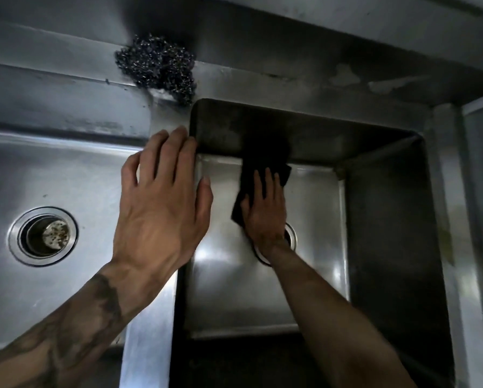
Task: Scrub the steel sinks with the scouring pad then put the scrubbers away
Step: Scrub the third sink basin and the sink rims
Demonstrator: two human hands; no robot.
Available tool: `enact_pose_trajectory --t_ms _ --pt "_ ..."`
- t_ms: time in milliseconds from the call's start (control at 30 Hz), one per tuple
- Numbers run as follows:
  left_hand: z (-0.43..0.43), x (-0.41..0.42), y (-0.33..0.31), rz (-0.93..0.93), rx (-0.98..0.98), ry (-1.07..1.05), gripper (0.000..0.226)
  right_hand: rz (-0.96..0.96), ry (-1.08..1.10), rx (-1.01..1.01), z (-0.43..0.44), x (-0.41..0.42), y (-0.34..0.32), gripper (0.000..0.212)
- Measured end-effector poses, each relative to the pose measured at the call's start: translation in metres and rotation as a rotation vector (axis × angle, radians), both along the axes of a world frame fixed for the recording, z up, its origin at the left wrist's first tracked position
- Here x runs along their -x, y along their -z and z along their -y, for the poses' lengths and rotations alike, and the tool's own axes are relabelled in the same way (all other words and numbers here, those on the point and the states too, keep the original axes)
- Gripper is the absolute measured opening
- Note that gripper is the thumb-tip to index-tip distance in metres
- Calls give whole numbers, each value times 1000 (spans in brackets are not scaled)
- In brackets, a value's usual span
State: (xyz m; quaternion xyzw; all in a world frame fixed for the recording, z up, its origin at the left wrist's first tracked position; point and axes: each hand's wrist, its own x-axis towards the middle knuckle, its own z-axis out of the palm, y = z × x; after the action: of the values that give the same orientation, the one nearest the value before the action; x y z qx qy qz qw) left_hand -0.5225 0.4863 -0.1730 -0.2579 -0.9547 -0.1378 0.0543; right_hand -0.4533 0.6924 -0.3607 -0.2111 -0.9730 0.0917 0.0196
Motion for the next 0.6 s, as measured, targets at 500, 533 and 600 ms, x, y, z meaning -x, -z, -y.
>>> enact_pose_trajectory --t_ms 500,533,600 --pt "-1 0 -2 41 -18 4 57 -16 -61 76 10 -9 -7 57" --pt "-2 0 -2 48 -23 6 57 -8 -87 69 7 -9 -7 56" --pt "-2 -2 -3 54 -25 7 57 -12 -55 26 -13 -11 -6 55"
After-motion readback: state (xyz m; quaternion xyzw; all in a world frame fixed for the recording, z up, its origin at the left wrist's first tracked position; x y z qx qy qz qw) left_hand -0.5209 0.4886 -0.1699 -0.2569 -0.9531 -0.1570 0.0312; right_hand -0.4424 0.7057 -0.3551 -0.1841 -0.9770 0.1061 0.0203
